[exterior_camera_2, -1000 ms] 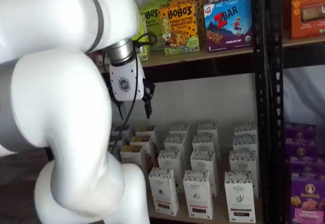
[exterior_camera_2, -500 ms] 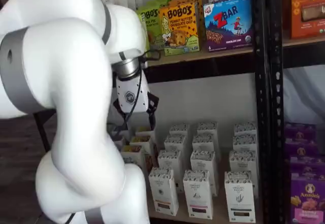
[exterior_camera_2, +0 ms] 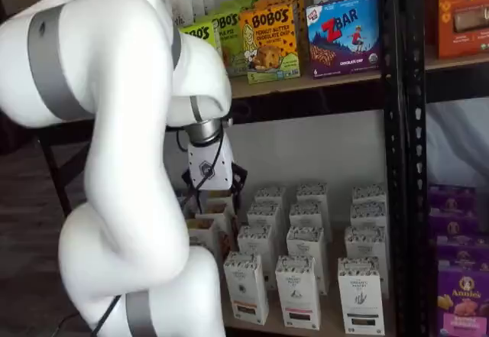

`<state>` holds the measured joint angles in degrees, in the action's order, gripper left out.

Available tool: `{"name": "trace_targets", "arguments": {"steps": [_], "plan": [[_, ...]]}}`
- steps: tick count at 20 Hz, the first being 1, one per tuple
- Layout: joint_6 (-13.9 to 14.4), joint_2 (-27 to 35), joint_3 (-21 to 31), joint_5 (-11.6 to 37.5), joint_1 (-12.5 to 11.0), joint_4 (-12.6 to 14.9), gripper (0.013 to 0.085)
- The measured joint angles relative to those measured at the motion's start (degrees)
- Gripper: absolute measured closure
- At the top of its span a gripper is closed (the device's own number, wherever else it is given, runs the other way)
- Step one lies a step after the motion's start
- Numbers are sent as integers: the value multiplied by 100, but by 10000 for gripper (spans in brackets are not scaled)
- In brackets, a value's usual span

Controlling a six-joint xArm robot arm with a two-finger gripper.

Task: Pick up the white box with a yellow strip in the middle, on the bottom shelf, the fourth box from the left

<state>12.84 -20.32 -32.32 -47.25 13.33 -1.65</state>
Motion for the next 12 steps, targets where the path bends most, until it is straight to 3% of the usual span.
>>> {"name": "trace_targets", "arguments": {"steps": [6,12], "plan": [[11,671,-36,496,81,-76,130],[142,1293,-195,950,146,29,130]]}}
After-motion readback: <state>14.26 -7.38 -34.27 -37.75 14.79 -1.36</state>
